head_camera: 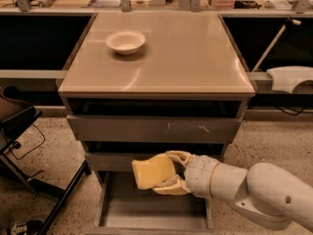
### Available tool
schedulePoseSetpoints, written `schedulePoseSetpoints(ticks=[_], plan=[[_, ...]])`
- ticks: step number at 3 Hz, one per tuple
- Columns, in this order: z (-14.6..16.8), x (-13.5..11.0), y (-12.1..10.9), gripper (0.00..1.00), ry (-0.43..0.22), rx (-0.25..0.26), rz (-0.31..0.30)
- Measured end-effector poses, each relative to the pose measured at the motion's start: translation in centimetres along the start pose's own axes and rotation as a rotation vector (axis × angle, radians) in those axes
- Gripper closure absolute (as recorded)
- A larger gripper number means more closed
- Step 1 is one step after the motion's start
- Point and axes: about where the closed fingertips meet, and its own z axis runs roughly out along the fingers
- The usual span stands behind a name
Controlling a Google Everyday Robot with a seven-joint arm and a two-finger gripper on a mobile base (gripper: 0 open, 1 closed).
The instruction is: Place sponge into bottom drawer
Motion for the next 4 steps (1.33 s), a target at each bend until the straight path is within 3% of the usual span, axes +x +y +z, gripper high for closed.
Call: schedulePoseSetpoints(ticks=[1, 2, 3, 4], plan=[[2.0, 3.7, -0.6, 1.00, 0.007, -0.002, 0.030], [5.0, 12.1, -4.1, 1.00, 0.053, 0.057, 0.003], [7.2, 22.0, -5.7, 1.00, 0.105, 0.093, 0.056], [8.7, 24.9, -4.0, 1.00, 0.093, 0.076, 0.129]])
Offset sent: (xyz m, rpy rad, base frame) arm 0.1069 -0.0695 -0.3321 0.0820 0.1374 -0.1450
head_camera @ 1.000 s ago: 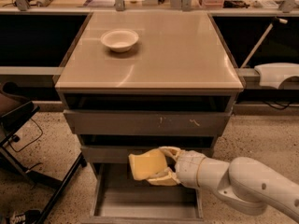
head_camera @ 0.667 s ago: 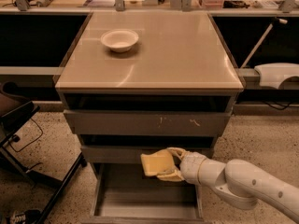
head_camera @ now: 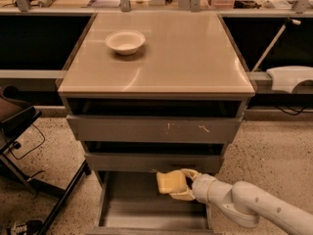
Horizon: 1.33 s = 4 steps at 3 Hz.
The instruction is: Place sponge into bottom drawer
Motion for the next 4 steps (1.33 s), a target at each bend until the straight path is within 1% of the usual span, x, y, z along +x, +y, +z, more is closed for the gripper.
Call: schedulePoseSetpoints(ticks=[1, 2, 3, 4], plan=[[0.0, 0.0, 0.0, 1.00, 0.000, 0.000, 0.000], [1.2, 5.6, -1.2, 1.00, 0.034, 0.030, 0.089], [3.3, 15.4, -3.2, 1.00, 0.099, 0.091, 0.175], [5.0, 24.3, -4.4, 1.00, 0.166, 0.154, 0.228]])
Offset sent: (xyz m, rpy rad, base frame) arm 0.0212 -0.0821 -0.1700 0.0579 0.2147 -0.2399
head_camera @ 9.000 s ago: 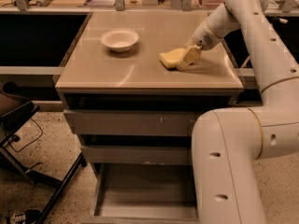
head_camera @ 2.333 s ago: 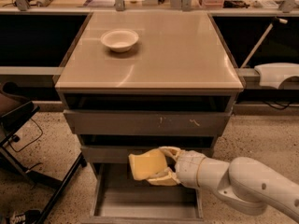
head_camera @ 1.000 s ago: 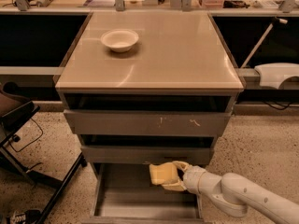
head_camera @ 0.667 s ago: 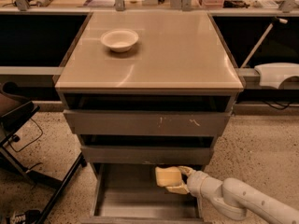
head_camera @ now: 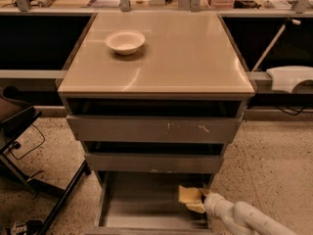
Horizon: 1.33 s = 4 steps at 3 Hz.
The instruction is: Place sponge into bottom drawer
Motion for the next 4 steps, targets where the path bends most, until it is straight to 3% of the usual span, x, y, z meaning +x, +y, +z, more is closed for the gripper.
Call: schedulePoseSetpoints(ticks=[1, 3, 4], plan=[[0.6, 0.3, 0.1, 1.00, 0.005, -0.005, 0.003], [10.1, 6.0, -0.4, 1.00, 0.132, -0.046, 0.018], [9.8, 5.6, -0.4, 1.00, 0.132, -0.046, 0.018]])
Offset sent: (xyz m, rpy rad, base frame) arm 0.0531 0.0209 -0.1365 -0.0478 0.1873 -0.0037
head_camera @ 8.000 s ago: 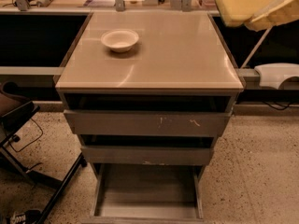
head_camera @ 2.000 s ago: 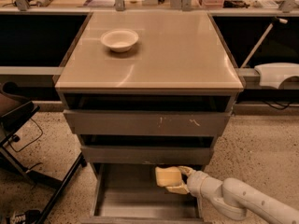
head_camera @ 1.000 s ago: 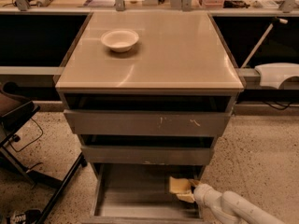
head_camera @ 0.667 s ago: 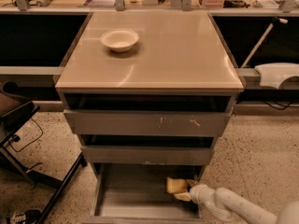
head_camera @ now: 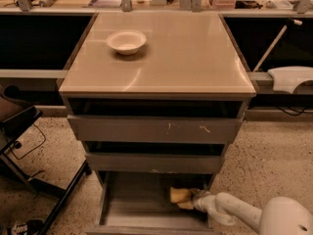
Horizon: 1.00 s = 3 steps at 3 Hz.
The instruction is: Place sponge into bottom drawer
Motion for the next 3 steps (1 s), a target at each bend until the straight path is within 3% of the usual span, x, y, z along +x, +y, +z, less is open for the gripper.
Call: schedulePoseSetpoints(ticks=[1, 3], plan=[[-0.04, -0.04, 0.00, 0.81, 0.000, 0.000, 0.000], [-0.03, -0.04, 0.01, 0.35, 0.000, 0.000, 0.000]])
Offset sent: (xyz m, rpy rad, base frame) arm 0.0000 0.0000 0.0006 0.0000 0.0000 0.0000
